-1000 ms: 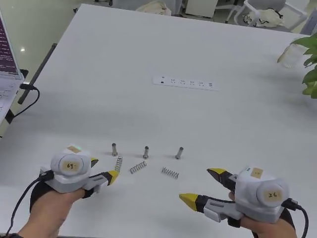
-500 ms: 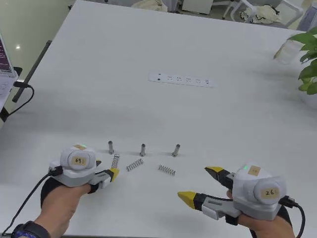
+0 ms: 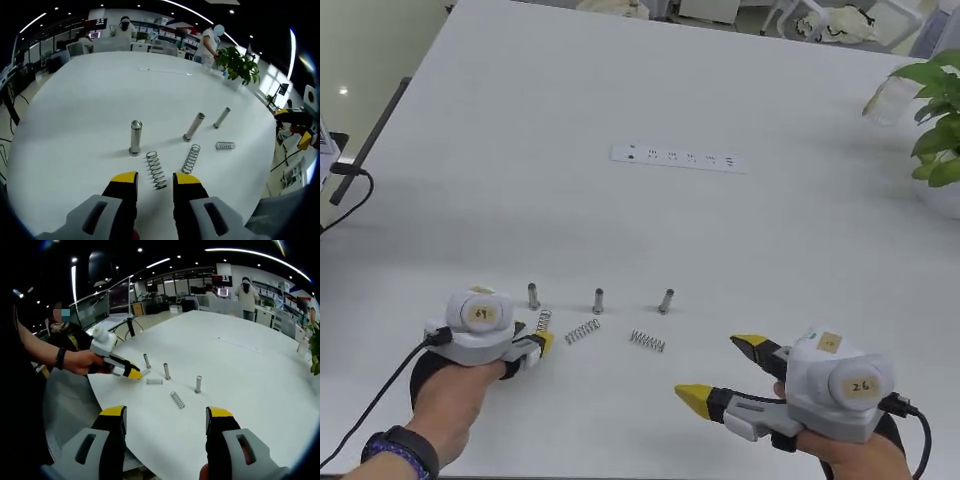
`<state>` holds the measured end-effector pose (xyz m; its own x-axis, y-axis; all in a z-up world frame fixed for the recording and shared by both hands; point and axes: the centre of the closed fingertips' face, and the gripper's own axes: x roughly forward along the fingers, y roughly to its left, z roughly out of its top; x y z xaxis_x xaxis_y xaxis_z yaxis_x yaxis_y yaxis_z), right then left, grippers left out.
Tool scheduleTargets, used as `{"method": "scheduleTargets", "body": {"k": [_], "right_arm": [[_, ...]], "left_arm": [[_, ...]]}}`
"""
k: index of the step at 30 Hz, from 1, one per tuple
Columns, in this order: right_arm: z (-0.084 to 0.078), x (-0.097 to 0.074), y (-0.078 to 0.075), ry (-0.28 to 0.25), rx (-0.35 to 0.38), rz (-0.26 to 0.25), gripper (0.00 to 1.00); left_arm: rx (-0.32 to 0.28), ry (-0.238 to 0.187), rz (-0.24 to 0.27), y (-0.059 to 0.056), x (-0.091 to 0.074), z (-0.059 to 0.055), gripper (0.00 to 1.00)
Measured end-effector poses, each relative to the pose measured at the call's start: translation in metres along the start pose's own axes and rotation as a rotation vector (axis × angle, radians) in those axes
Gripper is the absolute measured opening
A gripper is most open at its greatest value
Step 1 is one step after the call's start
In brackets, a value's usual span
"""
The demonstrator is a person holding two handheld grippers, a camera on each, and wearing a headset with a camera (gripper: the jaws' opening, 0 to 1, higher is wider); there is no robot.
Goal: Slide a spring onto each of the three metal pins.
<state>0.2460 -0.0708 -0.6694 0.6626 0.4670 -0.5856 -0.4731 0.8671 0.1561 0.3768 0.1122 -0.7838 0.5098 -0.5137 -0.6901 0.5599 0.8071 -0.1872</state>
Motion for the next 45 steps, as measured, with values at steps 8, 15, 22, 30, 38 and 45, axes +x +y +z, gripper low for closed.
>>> {"method": "scheduleTargets", "body": {"k": [8,15,22,30,38,45], "right_arm": [[-0.001,0.001,-0.001,0.004,0.0,0.001,0.63],[0.001,0.002,-0.001,0.004,-0.004,0.005,0.63],[0.006,0.007,0.002,0.0,-0.014,0.019,0.62],[0.014,0.01,0.006,-0.018,-0.023,0.027,0.62],[0.005,0.011,0.013,-0.007,-0.018,0.042,0.62],[0.002,0.013,0.014,-0.002,-0.01,0.046,0.62]], "left_arm": [[0.002,0.004,0.008,0.0,0.003,-0.002,0.19],[0.092,0.019,0.042,0.004,0.002,-0.005,0.12],[0.175,0.035,0.079,0.011,0.0,-0.006,0.03],[0.171,0.059,0.066,0.012,-0.01,-0.014,0.02],[0.198,0.049,0.06,0.006,-0.03,-0.026,0.02],[0.212,0.026,0.061,0.005,-0.047,-0.023,0.02]]}}
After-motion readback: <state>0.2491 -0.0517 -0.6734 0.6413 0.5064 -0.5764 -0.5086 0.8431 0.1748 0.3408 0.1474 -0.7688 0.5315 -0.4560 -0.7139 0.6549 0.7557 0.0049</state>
